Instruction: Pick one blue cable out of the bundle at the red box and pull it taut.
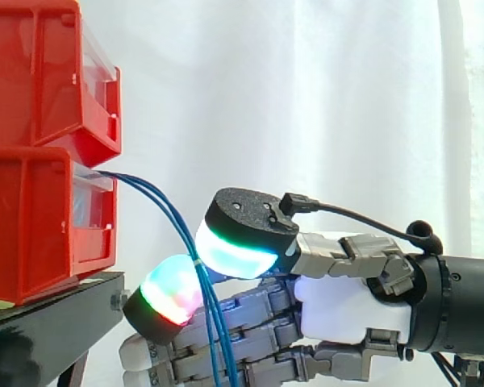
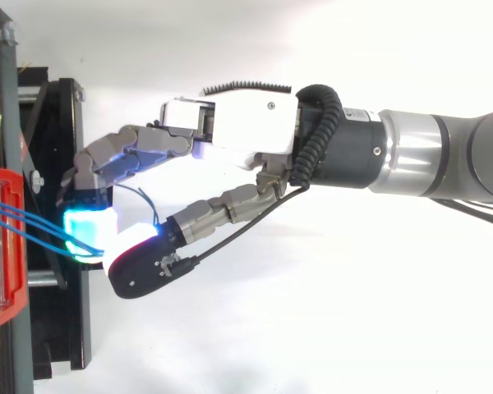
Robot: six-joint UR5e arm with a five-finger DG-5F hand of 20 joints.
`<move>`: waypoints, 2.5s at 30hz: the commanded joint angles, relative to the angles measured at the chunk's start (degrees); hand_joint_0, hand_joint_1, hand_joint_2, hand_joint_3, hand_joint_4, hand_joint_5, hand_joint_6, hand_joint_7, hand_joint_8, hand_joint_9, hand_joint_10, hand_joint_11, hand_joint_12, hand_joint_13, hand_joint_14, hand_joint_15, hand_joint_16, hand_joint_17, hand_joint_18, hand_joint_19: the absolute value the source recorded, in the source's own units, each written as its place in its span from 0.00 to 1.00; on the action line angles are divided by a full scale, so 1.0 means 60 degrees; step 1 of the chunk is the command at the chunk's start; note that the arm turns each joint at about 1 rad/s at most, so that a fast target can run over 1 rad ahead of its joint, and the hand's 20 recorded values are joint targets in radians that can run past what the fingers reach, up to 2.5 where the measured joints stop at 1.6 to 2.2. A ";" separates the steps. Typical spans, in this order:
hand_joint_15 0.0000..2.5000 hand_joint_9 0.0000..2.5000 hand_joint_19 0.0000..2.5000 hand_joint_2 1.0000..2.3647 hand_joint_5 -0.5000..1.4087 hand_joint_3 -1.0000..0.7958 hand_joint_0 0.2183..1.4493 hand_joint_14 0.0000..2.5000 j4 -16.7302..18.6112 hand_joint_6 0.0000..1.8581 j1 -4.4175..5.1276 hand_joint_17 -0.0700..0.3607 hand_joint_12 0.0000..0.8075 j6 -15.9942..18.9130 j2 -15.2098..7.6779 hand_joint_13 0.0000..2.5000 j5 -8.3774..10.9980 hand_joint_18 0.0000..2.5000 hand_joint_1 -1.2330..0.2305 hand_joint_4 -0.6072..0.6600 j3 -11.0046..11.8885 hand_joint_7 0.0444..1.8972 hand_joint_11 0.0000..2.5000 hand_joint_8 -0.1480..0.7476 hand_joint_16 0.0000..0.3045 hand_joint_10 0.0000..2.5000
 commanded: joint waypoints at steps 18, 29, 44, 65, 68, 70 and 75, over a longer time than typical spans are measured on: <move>0.06 0.20 0.09 0.00 0.19 0.29 0.24 0.00 0.0108 0.32 0.0204 0.45 0.41 -0.0273 0.0004 0.16 0.0264 0.12 0.37 0.64 -0.0002 0.62 0.09 0.53 0.18 0.00; 0.06 0.21 0.09 0.01 0.18 0.36 0.28 0.00 0.0108 0.38 0.0218 0.44 0.40 -0.0273 0.0004 0.16 0.0264 0.12 0.35 0.62 -0.0002 0.55 0.09 0.52 0.17 0.00; 0.06 0.21 0.09 0.01 0.16 0.39 0.30 0.00 0.0108 0.47 0.0233 0.43 0.39 -0.0200 0.0004 0.17 0.0220 0.13 0.35 0.64 0.0013 0.51 0.10 0.52 0.17 0.00; 0.06 0.22 0.10 0.01 0.17 0.36 0.29 0.00 -0.0449 0.46 0.0116 0.43 0.39 -0.0185 0.0340 0.17 0.0190 0.13 0.41 0.64 0.0086 0.52 0.11 0.53 0.17 0.00; 0.06 0.22 0.10 0.01 0.17 0.41 0.30 0.00 -0.0757 0.46 0.0101 0.43 0.39 -0.0185 0.0414 0.17 0.0190 0.13 0.39 0.63 0.0101 0.53 0.11 0.53 0.17 0.00; 0.06 0.22 0.10 0.01 0.17 0.42 0.30 0.00 -0.0830 0.47 0.0087 0.43 0.39 -0.0185 0.0458 0.17 0.0190 0.13 0.38 0.63 0.0086 0.53 0.11 0.53 0.17 0.00; 0.06 0.22 0.10 0.01 0.17 0.44 0.30 0.00 -0.0976 0.47 0.0087 0.43 0.39 -0.0200 0.0502 0.17 0.0190 0.14 0.36 0.63 0.0101 0.53 0.11 0.53 0.17 0.00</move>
